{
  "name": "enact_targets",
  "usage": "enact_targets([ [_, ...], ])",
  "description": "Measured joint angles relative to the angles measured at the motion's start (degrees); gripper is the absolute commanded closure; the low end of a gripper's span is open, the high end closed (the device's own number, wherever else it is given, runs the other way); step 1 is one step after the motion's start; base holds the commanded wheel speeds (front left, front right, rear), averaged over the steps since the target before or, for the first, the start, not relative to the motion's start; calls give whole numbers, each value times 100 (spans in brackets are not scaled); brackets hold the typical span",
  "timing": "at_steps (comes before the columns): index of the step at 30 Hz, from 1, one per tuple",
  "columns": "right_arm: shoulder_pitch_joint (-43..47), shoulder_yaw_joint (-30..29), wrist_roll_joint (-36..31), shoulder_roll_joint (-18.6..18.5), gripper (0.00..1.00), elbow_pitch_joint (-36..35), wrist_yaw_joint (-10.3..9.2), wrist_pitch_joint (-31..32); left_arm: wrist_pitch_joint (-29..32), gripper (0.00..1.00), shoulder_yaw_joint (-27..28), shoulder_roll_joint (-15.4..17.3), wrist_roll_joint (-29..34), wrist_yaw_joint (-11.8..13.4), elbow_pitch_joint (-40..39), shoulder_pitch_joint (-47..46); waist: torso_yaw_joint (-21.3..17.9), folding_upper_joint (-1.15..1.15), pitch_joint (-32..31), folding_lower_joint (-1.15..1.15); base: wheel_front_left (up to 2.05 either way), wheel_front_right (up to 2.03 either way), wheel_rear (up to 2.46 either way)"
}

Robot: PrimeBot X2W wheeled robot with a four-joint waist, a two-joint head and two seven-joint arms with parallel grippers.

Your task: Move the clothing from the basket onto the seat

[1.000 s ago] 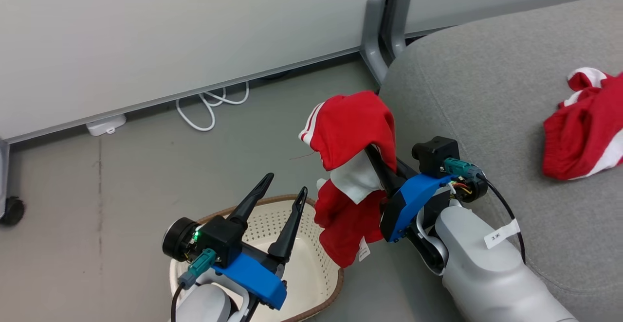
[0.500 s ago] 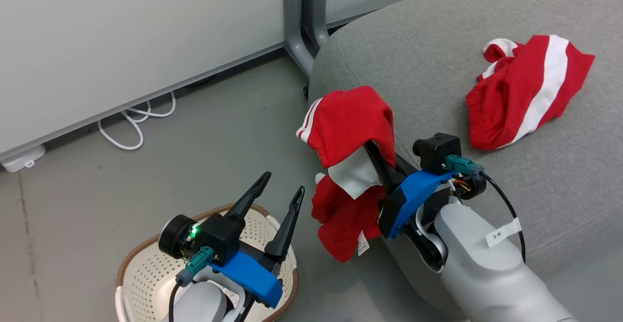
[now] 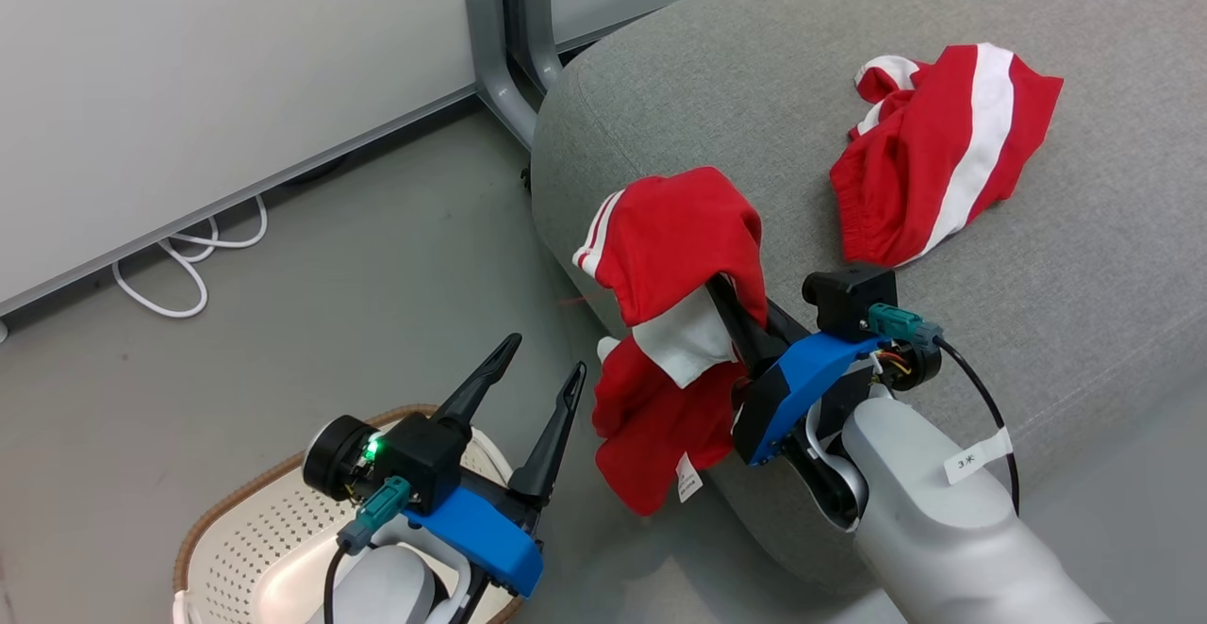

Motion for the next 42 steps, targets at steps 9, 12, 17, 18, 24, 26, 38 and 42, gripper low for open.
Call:
enact_targets([
  [9,32,-170,8,2,100,-43,0,0,0,0,-57,35,-20,0,7,-49,3,0,42,0,0,0,0],
  [12,-86,-521,-56,-2,100,-35,0,0,0,0,-60,64,-14,0,-10,-81,12,0,106,0,0,0,0],
  [17,-557,-1035,-216,-185,100,-113,0,0,0,0,-93,113,4,0,-48,-118,43,0,229,0,0,0,0],
  [18,-665,-1146,-224,-243,100,-126,0,0,0,0,-96,125,5,0,-63,-127,50,0,257,0,0,0,0],
  [24,-1449,-1715,-304,-783,100,-129,0,79,0,0,-223,212,60,0,-132,-314,137,0,479,0,0,0,0],
  [26,-1704,-1920,-319,-999,100,-126,0,132,0,0,-265,245,68,0,-171,-426,188,0,580,0,0,0,0],
  [38,-2787,-3540,-910,-2405,100,116,0,278,0,0,-470,536,218,0,-528,-944,592,0,1405,1,0,0,0],
  [42,-2785,-4099,-1109,-2481,100,294,0,247,1,0,-520,690,292,0,-689,-1087,707,0,1761,1,0,0,0],
])
